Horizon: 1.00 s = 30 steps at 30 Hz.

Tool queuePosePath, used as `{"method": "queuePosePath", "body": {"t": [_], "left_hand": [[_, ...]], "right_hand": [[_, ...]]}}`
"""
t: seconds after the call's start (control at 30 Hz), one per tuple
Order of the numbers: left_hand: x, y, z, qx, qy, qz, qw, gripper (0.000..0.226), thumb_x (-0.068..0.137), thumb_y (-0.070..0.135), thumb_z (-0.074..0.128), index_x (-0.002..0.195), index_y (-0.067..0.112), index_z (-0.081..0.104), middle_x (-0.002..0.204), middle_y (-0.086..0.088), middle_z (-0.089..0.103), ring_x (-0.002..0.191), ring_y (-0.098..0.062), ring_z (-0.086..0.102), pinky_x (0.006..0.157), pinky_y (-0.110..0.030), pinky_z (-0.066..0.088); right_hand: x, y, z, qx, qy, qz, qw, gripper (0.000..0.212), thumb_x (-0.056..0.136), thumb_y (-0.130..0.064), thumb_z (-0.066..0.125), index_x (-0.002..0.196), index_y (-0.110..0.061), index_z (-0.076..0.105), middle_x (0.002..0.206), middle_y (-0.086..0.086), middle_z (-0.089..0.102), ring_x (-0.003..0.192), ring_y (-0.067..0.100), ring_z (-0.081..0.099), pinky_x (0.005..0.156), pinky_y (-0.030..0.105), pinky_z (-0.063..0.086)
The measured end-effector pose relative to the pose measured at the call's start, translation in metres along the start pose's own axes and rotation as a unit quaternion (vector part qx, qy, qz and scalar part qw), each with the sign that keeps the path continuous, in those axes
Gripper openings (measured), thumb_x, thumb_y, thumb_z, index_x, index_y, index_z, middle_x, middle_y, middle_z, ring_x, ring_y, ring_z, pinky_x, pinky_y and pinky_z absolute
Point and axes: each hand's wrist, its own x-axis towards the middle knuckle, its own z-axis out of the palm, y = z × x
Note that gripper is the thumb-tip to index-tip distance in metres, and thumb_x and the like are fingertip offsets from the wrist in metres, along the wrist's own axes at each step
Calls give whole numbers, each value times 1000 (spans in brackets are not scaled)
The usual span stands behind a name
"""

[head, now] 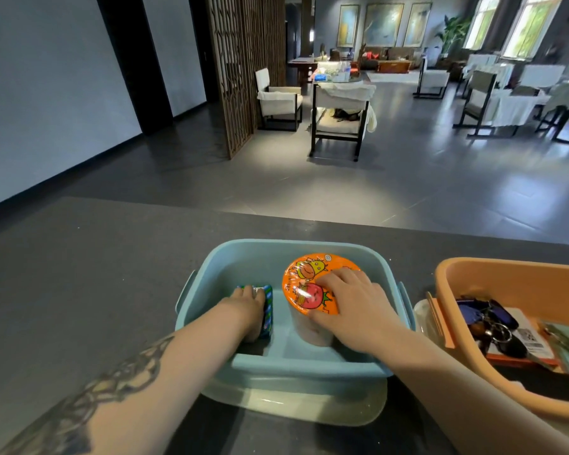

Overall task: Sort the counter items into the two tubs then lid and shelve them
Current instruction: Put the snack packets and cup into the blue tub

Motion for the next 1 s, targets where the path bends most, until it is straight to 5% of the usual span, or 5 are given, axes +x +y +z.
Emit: {"method": "queuePosePath", "body": {"t": [0.17,0.3,0.4,0.77,1.0], "left_hand": [[-18,-10,-30,-106,78,22,991,67,82,31,64,140,19,33,144,-4,33,131,-28,38,103,-44,40],[-51,5,-63,-300,307,44,902,48,87,32,59,133,23,46,135,-4,48,118,-24,51,95,-38,42],[-75,56,-81,-298,376,134,867,44,87,33,60,129,25,50,131,1,51,119,-21,50,97,-38,42],[-162,343,-88,-207,320,435,816,46,85,38,58,129,28,49,133,5,49,122,-18,44,103,-31,32],[-264,532,-35,-252,277,510,775,47,86,40,60,130,28,49,133,9,48,124,-13,44,102,-29,32]], "right_hand": [[-9,7,-15,28,27,8,999,55,83,-50,58,133,-29,49,139,-6,43,129,17,33,105,37,33],[-38,32,-47,-5,84,26,996,52,84,-48,58,131,-29,49,133,-6,46,126,18,37,101,35,35],[-72,55,-70,-31,120,63,990,49,84,-47,57,129,-28,50,132,-4,46,121,19,38,97,34,35],[-312,198,-145,-74,207,342,914,50,84,-49,56,130,-31,50,138,-7,45,132,18,33,101,33,31],[-514,290,-186,-88,228,454,857,52,85,-51,55,133,-32,48,138,-11,43,130,15,34,103,31,31]]}}
